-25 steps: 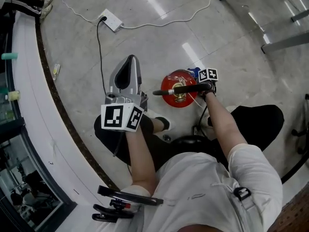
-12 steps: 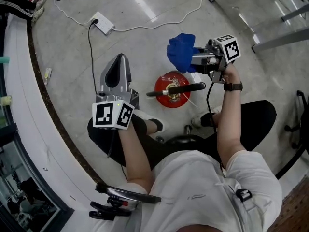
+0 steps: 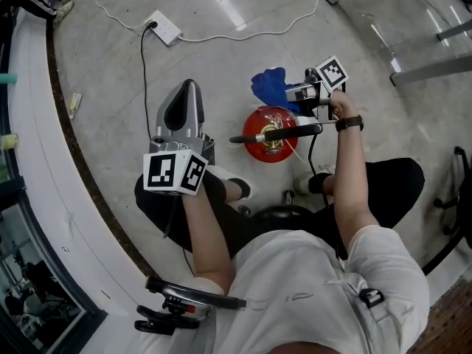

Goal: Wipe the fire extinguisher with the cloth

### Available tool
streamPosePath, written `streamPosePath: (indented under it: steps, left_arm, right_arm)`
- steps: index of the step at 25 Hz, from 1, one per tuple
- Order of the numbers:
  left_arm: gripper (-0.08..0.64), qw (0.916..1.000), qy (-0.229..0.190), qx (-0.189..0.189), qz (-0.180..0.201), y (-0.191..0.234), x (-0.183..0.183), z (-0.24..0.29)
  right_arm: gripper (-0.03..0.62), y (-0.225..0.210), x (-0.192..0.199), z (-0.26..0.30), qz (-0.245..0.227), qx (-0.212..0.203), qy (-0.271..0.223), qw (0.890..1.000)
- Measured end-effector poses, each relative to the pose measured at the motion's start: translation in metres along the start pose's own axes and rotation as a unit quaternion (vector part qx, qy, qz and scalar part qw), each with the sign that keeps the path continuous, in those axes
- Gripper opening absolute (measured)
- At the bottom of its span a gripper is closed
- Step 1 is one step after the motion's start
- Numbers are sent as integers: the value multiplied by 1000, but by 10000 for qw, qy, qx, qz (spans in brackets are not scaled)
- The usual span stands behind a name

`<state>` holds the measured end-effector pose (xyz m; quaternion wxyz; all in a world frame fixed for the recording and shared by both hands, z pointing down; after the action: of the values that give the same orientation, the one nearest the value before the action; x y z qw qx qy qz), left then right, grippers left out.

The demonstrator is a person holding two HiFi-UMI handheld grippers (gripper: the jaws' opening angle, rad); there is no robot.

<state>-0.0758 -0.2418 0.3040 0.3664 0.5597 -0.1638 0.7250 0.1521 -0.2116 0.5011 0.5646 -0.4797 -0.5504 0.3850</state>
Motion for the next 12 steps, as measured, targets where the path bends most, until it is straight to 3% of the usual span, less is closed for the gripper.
streamPosePath:
  steps: [2, 5, 8, 12]
  left_arm:
    - [0, 10000, 34, -40, -22, 4, 3, 0]
    - [0, 9998, 118, -125, -59, 13, 9, 1]
    - [0, 9996, 199, -195, -98, 20, 14, 3]
    - [0, 9993, 261, -222, -121, 28, 17, 7]
  right_arm:
    - [104, -58, 15, 1, 892, 474, 310, 9944]
    - [104, -156, 45, -1, 1950, 1307, 299, 9716]
    - [107, -234, 69, -9, 2218, 2306, 74, 9474]
    - [107, -284, 90, -16, 2485, 2893, -488, 9231]
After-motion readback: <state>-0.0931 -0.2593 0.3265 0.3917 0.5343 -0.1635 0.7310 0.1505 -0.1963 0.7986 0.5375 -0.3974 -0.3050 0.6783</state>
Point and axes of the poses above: the fingertips, and each gripper's own axes: z forward along the fingers, y to its left, x out of its underside, the point moved 7 cm from there along -z, backward along the fingers, and after that the axes turned 15 degrees about y, right-handed, at the moved point
